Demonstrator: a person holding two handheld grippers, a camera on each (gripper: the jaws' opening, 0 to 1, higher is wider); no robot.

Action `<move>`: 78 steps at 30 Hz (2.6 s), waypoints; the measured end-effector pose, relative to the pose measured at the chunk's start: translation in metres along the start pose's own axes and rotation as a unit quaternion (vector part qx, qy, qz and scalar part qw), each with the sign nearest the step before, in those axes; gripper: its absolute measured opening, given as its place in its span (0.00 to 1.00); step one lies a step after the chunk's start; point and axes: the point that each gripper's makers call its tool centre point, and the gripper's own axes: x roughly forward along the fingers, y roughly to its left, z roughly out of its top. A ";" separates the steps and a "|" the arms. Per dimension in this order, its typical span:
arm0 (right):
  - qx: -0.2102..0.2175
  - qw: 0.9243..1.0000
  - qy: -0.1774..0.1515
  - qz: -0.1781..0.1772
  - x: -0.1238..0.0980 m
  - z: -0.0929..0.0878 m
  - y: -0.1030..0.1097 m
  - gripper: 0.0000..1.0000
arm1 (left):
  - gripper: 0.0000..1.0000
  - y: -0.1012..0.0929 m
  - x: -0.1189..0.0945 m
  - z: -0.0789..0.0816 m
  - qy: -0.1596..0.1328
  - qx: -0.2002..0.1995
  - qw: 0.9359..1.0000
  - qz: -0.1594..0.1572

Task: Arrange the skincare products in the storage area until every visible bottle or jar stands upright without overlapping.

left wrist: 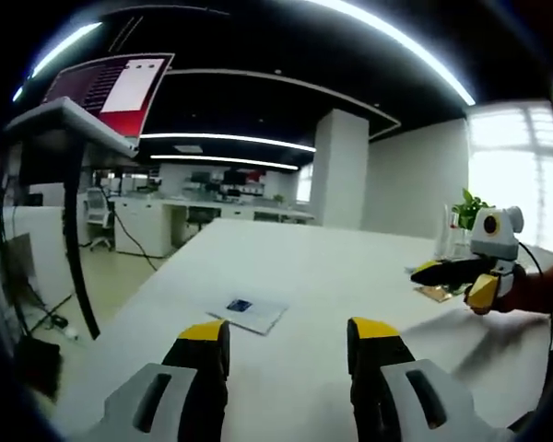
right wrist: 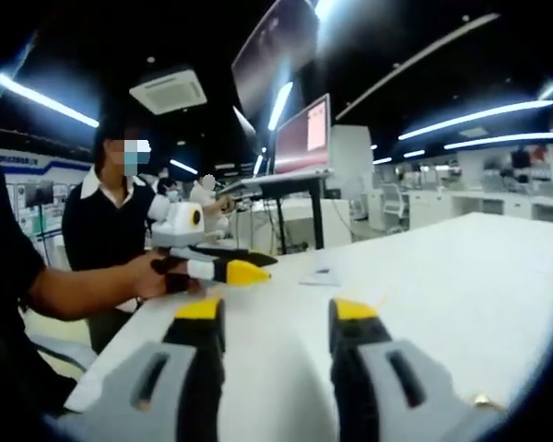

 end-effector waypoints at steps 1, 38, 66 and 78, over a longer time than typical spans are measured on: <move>0.001 1.000 0.003 -0.001 0.002 -0.001 -0.001 0.43 | 0.52 0.002 0.001 0.000 0.002 0.001 1.000 0.001; 0.010 0.998 0.059 -0.032 0.052 -0.023 -0.032 0.36 | 0.48 0.023 0.008 0.004 0.004 0.004 1.000 0.029; -0.015 0.995 0.079 -0.058 0.074 -0.029 -0.053 0.35 | 0.40 0.034 0.018 0.002 0.026 0.028 0.998 0.047; -0.023 0.995 0.084 -0.056 0.091 -0.030 -0.056 0.35 | 0.35 0.041 0.022 0.002 0.030 0.030 0.998 0.051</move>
